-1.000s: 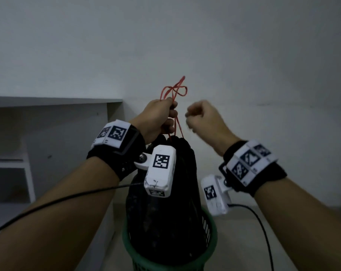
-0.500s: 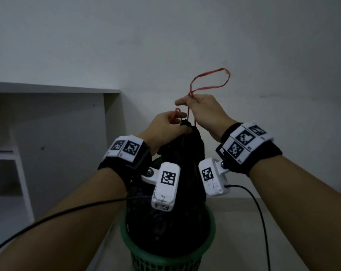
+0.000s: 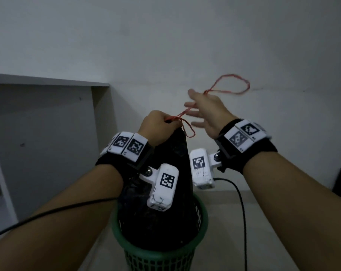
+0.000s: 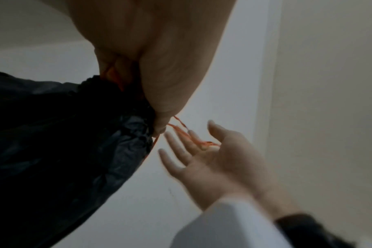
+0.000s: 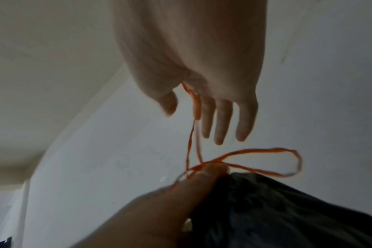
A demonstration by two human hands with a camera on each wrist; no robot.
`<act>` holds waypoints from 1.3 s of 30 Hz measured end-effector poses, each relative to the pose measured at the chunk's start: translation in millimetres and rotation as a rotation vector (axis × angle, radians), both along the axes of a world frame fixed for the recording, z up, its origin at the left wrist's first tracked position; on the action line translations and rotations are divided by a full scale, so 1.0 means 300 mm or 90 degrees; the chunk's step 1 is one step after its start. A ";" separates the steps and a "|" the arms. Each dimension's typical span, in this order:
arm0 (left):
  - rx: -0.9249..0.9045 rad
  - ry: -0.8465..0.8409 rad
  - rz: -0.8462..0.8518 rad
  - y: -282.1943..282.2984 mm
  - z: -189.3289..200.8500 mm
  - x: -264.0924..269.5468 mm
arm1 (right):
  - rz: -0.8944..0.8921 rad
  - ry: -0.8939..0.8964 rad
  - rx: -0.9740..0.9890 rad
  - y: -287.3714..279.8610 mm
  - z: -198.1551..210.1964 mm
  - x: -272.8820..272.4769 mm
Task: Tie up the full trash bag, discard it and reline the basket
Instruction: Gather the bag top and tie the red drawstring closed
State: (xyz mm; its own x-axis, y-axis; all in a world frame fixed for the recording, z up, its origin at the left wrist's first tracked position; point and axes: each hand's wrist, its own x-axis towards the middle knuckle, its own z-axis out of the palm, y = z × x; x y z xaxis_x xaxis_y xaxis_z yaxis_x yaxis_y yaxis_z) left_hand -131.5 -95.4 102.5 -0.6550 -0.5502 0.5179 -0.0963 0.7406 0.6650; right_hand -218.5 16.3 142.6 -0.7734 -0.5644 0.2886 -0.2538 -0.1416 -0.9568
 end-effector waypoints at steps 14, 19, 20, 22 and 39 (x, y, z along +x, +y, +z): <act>0.242 0.070 -0.075 0.049 0.073 0.053 | 0.026 -0.147 -0.176 0.003 -0.024 0.017; 0.311 0.231 -0.026 0.028 0.138 0.070 | 0.074 -0.180 -0.265 0.020 -0.071 -0.001; 0.301 0.233 -0.032 0.030 0.146 0.073 | 0.087 -0.152 -0.264 0.022 -0.071 0.004; 0.252 0.186 -0.051 0.039 0.157 0.076 | 0.091 -0.003 -0.182 0.021 -0.064 0.020; 0.204 0.075 -0.139 0.017 0.095 0.104 | 0.061 0.183 0.032 -0.004 -0.038 0.027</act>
State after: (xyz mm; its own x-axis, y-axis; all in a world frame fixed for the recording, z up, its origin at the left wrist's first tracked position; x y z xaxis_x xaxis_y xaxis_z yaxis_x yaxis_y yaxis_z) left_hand -100.2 -90.4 130.9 -0.7209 -0.5506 0.4208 0.1307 0.4883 0.8629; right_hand -210.5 15.0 131.1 -0.6061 -0.6502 0.4581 -0.5027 -0.1332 -0.8542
